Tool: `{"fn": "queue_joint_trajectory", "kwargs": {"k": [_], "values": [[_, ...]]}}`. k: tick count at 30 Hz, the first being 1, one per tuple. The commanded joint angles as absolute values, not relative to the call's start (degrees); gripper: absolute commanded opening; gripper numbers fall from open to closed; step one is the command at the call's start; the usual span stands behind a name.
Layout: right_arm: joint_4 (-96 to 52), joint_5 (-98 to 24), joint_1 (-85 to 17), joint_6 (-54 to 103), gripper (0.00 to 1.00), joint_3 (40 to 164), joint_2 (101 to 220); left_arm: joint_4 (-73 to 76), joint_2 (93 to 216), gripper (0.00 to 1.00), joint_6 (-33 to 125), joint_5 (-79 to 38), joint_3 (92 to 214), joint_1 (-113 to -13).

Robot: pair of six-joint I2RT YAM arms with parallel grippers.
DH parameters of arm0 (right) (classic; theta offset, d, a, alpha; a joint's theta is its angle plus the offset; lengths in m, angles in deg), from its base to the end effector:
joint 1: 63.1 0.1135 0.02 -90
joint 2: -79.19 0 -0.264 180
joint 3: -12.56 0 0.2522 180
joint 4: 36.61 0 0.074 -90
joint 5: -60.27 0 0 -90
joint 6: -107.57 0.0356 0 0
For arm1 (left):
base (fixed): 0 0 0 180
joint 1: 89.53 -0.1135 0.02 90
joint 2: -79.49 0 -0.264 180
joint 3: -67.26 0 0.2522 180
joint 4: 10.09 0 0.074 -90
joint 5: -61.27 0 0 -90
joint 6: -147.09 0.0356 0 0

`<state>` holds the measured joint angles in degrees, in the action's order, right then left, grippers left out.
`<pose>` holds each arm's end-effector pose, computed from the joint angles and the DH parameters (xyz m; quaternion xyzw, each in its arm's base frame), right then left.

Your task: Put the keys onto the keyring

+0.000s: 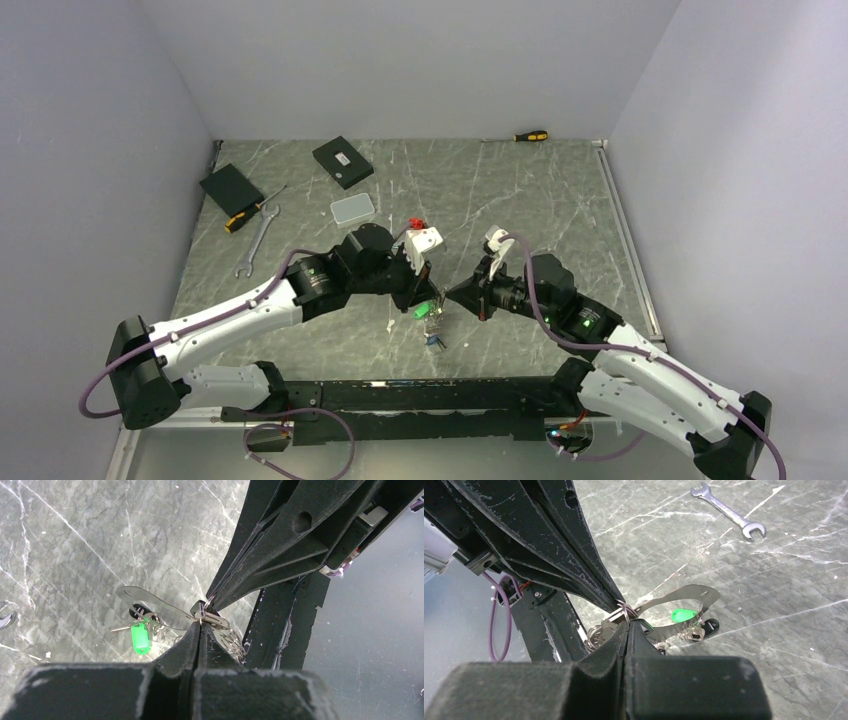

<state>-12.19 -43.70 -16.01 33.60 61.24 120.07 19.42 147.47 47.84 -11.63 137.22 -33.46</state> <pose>0.1124 0.1335 0.2895 -0.2831 0.7474 0.3935 0.4543 0.1414 -0.2289 0.3170 0.4067 0.7453 -0.3837 0.3631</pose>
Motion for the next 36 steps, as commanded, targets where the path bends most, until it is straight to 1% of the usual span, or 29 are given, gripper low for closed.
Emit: {"fn": "queue_joint_trajectory", "kwargs": {"k": [1,10,21,25,29,32,36], "values": [[-13.3,-41.8,-16.1,33.7,0.00,60.3,119.2,15.1,144.1,0.00,47.4,-10.7,137.5,-33.2],[-14.3,-43.8,-16.1,35.3,0.00,59.4,118.5,12.8,141.3,0.00,46.8,-10.5,137.0,-33.2],[-17.7,-47.0,-16.1,37.7,0.01,61.9,119.0,8.1,139.3,0.00,47.2,-12.7,135.6,-33.2],[-19.1,-48.5,-16.1,38.0,0.09,62.2,118.8,6.2,138.4,0.00,47.6,-14.1,135.0,-33.3],[-19.9,-50.1,-16.1,38.1,0.23,63.0,117.9,4.9,138.3,0.00,48.2,-14.4,134.7,-33.2],[-18.0,-50.7,-16.1,37.2,0.31,63.7,117.5,4.6,138.5,0.00,48.4,-14.2,134.9,-33.2],[-14.9,-50.6,-16.1,35.2,0.39,64.6,116.1,4.5,138.4,0.00,48.8,-14.0,135.2,-33.3]]}}
